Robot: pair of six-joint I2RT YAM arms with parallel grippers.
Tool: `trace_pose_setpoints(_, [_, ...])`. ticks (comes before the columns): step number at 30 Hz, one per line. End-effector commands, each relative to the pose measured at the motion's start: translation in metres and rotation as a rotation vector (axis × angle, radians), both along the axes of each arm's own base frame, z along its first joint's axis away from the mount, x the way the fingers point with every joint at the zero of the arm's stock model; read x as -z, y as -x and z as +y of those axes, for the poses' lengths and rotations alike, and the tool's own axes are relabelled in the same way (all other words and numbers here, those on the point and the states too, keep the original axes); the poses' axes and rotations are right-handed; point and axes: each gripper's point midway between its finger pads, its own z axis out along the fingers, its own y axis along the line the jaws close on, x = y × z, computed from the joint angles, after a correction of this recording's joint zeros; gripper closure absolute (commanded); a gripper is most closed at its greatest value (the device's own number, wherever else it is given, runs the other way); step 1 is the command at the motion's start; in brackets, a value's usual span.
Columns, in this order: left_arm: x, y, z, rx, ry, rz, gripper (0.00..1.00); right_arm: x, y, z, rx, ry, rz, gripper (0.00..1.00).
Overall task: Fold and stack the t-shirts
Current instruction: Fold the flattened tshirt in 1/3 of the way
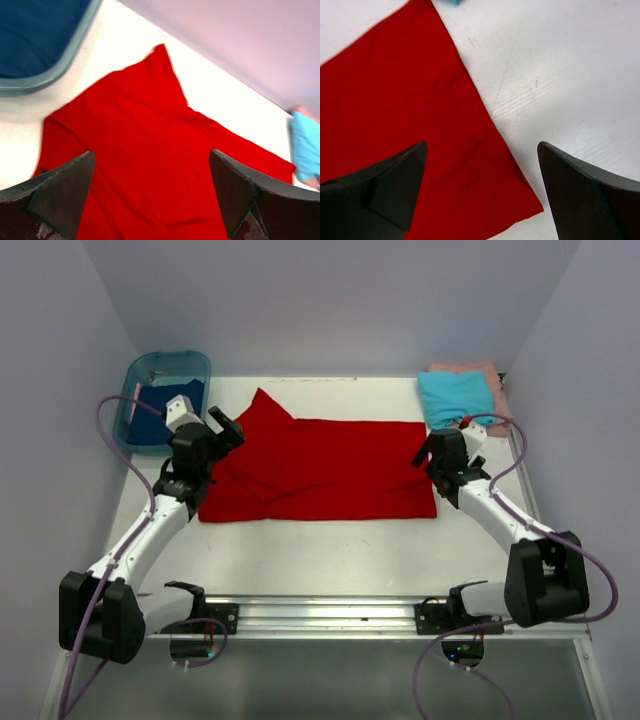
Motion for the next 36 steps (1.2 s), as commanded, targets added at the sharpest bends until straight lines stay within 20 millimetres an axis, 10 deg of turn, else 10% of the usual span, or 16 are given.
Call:
trace_pose_setpoints(1, [-0.007,0.006,-0.029,0.16,0.051,-0.047,0.02,-0.022,-0.003,0.004,-0.045,-0.014,-0.088,0.05])
trace_pose_setpoints(2, [-0.001,0.01,-0.034,0.187,0.058,-0.029,0.05,-0.017,0.0,0.013,-0.088,-0.047,-0.065,0.12])
trace_pose_setpoints(4, [0.024,0.02,-0.046,0.259,0.08,0.041,0.28,-0.008,0.005,0.023,-0.153,-0.078,-0.045,0.96])
trace_pose_setpoints(5, [0.043,0.028,-0.049,0.279,0.089,0.081,0.39,-0.004,0.008,0.029,-0.17,-0.106,-0.036,1.0])
trace_pose_setpoints(6, [0.049,0.028,-0.05,0.283,0.095,0.085,0.65,0.0,0.011,0.042,-0.209,-0.165,-0.03,1.0])
trace_pose_setpoints(9, [0.083,0.039,-0.058,0.318,0.13,0.192,1.0,0.012,0.018,0.075,-0.336,-0.307,-0.014,1.0])
trace_pose_setpoints(24, [0.132,0.044,-0.052,0.215,0.176,0.37,1.0,0.051,0.019,0.155,-0.605,-0.535,0.073,1.0])
trace_pose_setpoints(36, [0.156,0.065,-0.049,0.184,0.181,0.447,1.0,-0.022,0.011,0.256,-0.98,-0.924,-0.157,1.0])
